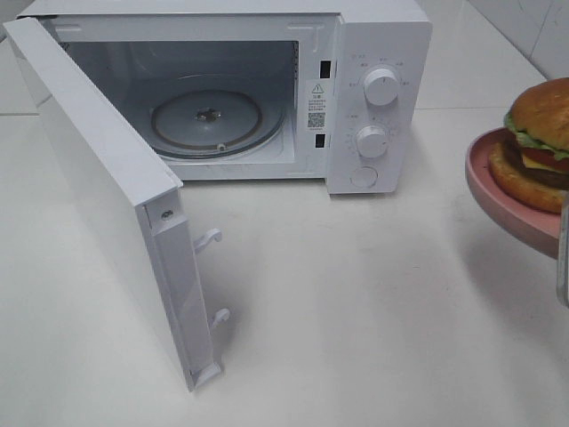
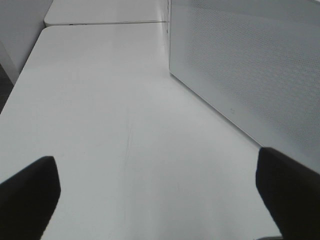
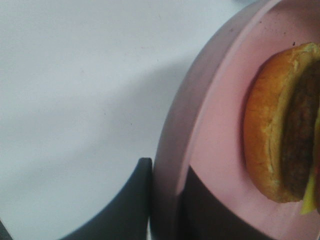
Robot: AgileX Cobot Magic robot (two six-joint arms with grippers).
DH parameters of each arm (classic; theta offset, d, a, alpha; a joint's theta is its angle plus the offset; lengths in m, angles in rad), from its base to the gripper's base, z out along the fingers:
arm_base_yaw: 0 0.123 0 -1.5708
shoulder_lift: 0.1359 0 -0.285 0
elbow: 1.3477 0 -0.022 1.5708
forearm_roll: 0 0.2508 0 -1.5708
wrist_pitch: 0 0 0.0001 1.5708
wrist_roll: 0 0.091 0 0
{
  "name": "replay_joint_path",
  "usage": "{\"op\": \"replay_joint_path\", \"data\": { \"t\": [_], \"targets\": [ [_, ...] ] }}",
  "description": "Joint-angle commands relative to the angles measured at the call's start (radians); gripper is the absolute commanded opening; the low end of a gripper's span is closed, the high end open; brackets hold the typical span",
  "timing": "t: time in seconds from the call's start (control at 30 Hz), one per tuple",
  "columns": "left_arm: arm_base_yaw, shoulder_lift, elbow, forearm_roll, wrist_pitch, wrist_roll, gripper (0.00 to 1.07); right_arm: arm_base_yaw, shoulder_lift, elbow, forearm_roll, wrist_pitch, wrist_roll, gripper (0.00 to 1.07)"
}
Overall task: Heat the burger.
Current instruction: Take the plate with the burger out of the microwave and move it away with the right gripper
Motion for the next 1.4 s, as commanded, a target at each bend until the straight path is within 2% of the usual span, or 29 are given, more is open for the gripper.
{"op": "replay_joint_path", "data": {
  "t": [0.03, 0.3, 0.53, 0.97, 1.4],
  "targets": [
    [0.001, -0.005, 0.003, 0.001, -0.007, -0.004, 1.00, -0.002, -0.012, -0.001, -0.103, 0.015, 0.115, 0.01],
    [0.001, -0.005, 0.003, 0.001, -0.007, -0.004, 1.00, -0.002, -0.009, -0.001, -0.186, 0.083, 0.322, 0.01],
    [0.001, -0.005, 0.003, 0.001, -0.007, -0.004, 1.00, -0.004, 0.067, -0.001, -0.258, 0.117, 0.535, 0.01],
    [0.001, -0.005, 0.003, 0.001, -0.007, -0.004, 1.00, -0.004, 0.359, -0.001, -0.376, 0.122, 1.048, 0.01],
    [0.001, -0.005, 0.003, 0.001, -0.007, -0.004, 1.00, -0.004, 0.629, -0.001, -0.420, 0.115, 1.347, 0.02]
  ]
}}
